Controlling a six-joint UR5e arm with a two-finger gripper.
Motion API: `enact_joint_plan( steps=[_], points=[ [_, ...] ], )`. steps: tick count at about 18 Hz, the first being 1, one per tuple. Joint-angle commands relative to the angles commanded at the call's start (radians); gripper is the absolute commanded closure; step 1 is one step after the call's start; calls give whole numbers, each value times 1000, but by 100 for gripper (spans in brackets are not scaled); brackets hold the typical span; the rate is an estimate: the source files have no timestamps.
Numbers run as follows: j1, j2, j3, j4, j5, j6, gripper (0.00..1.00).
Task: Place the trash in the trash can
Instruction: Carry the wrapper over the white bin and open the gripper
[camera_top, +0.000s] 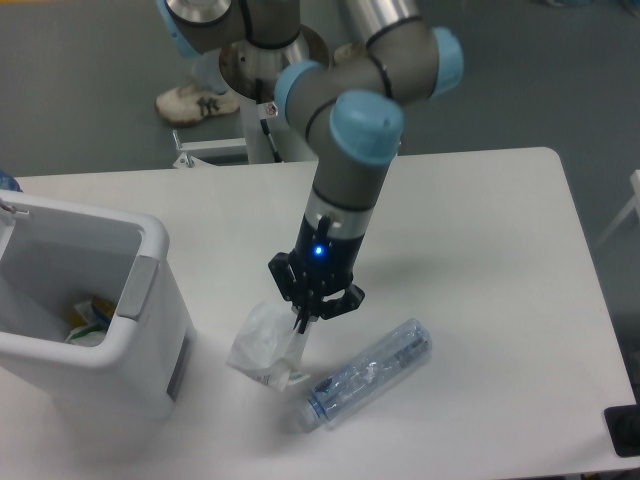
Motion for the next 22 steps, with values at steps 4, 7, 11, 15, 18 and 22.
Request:
enact_joint_plan(
  steps=[4, 7, 11, 15, 18, 22],
  points=[
    [-29, 90, 14, 5, -32, -59, 100],
    [-93, 166, -29, 6, -35, -79, 100],
    [-187, 198, -69, 6, -28, -83, 100],
    [-261, 193, -101, 12, -25, -71, 83],
    [-264, 190, -98, 14, -20, -72, 8],
    [-246, 175, -77, 12, -22, -72, 0]
  ],
)
